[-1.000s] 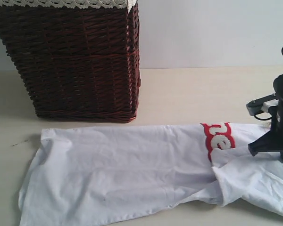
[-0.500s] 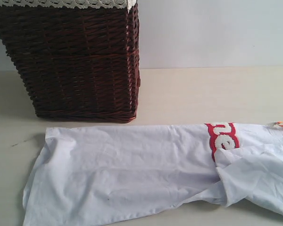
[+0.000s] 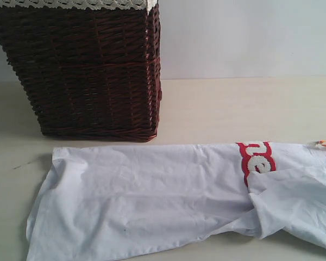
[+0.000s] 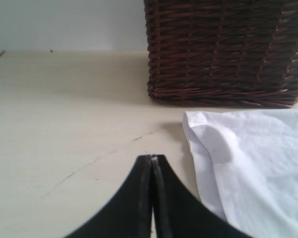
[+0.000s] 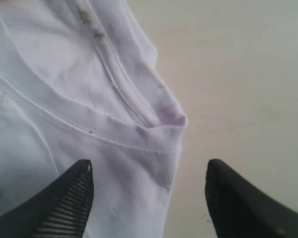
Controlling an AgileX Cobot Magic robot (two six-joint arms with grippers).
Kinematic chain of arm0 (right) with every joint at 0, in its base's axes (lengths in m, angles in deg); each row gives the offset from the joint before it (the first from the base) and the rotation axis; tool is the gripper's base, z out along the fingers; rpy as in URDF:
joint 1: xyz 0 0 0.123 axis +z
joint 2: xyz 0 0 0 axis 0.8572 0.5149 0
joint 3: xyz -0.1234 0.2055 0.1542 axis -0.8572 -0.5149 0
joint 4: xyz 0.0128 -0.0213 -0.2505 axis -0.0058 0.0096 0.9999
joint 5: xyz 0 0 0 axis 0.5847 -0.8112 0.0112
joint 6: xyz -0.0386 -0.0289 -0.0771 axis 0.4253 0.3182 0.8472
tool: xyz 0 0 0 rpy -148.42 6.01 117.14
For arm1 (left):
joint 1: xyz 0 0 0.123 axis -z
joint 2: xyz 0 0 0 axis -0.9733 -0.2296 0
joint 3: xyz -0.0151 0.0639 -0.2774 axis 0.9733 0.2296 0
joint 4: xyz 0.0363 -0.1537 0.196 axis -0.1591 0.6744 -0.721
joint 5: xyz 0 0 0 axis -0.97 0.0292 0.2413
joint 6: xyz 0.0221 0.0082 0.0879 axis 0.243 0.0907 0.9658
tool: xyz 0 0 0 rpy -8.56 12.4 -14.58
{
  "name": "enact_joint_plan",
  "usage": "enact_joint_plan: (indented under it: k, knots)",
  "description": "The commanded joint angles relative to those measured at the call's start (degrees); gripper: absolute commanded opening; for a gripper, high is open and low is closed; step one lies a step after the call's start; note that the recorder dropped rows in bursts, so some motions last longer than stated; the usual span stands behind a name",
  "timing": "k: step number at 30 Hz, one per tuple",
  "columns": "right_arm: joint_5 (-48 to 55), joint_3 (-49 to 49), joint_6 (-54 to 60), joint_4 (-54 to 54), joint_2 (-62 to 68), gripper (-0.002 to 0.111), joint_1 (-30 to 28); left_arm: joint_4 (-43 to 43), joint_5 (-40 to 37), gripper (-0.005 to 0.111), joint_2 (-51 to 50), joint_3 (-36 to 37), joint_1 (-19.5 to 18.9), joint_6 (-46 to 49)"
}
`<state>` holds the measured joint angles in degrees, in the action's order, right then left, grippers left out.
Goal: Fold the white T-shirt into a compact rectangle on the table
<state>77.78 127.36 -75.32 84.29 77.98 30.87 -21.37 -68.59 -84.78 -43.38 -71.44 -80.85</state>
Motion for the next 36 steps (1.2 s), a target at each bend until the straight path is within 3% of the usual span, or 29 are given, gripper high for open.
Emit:
enact_joint_plan:
  k: [1, 12, 20, 22, 29, 36]
  knots:
    - [-0.7, 3.4, 1.9, -1.7, 1.5, 0.063, -0.2, -0.1, 0.7, 0.0, 0.3, 0.1, -0.2, 0.0]
    - [0.8, 6.4, 4.3, -0.6, 10.4, 0.063, -0.2, -0.1, 0.7, 0.0, 0.3, 0.1, -0.2, 0.0]
    - [3.7, 6.4, 10.9, -8.1, 15.3, 0.062, -0.2, -0.1, 0.7, 0.0, 0.3, 0.1, -0.2, 0.0]
    - [4.0, 6.4, 10.9, -8.1, 15.9, 0.057, -0.2, -0.1, 0.7, 0.0, 0.3, 0.1, -0.2, 0.0]
    - [7.9, 6.4, 13.3, -8.0, 16.0, 0.0, -0.2, -0.1, 0.7, 0.0, 0.3, 0.1, -0.2, 0.0]
    - [9.2, 6.4, 13.2, -9.2, 11.8, 0.0, 0.5, -0.1, 0.7, 0.0, 0.3, 0.1, -0.2, 0.0]
